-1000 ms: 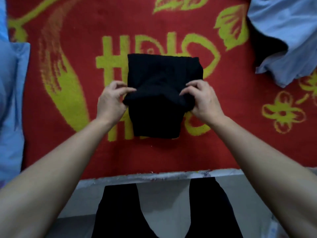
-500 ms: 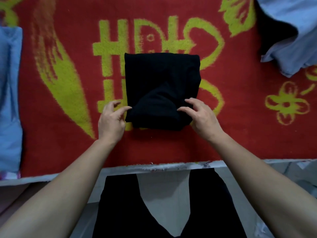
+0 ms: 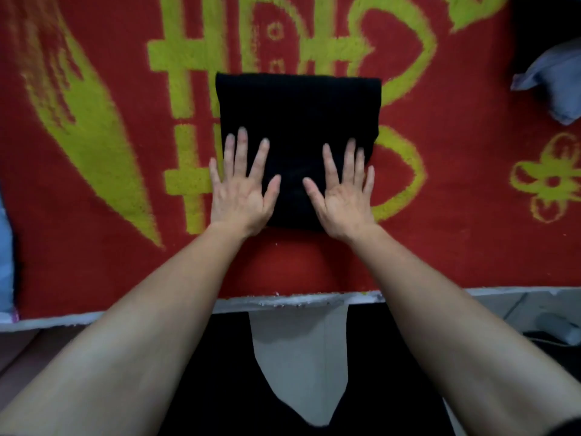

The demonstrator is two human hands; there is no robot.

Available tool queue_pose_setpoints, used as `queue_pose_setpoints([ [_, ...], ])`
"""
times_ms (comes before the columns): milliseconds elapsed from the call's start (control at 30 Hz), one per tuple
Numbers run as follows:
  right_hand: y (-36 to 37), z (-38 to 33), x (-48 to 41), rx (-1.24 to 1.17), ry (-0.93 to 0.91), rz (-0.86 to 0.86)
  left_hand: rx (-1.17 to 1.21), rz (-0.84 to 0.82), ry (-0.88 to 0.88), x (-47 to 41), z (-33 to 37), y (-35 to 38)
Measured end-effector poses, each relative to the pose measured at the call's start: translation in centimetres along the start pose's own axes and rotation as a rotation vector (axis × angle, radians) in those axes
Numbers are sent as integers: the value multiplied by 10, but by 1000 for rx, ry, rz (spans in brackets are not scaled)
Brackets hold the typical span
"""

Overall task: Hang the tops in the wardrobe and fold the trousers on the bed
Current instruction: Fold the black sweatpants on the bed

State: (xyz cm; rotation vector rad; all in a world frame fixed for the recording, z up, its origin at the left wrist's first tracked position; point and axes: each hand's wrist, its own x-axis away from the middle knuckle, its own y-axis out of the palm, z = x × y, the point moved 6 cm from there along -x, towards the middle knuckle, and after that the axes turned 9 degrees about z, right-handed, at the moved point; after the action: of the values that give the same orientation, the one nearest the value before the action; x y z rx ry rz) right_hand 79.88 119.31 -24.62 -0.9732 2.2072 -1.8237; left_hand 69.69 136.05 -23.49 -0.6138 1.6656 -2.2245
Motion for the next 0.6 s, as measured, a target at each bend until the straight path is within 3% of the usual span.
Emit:
queue_pose_setpoints([
  [133,2,1,-1,-47,11,-33,20,-61,-15,-5,3,-2],
  [233,-19,-3,4,-202,53,98,120,-62,-66,-6,6,-14],
  [300,-31,-1,7,-371,222,214,236,8,-203,-8,5,-25],
  [433,-34,9,9,-655,615,260,482,52,-573,-7,-2,-29],
  [600,-33,8,-5,-725,706,160,583,31,-707,-14,-8,-26],
])
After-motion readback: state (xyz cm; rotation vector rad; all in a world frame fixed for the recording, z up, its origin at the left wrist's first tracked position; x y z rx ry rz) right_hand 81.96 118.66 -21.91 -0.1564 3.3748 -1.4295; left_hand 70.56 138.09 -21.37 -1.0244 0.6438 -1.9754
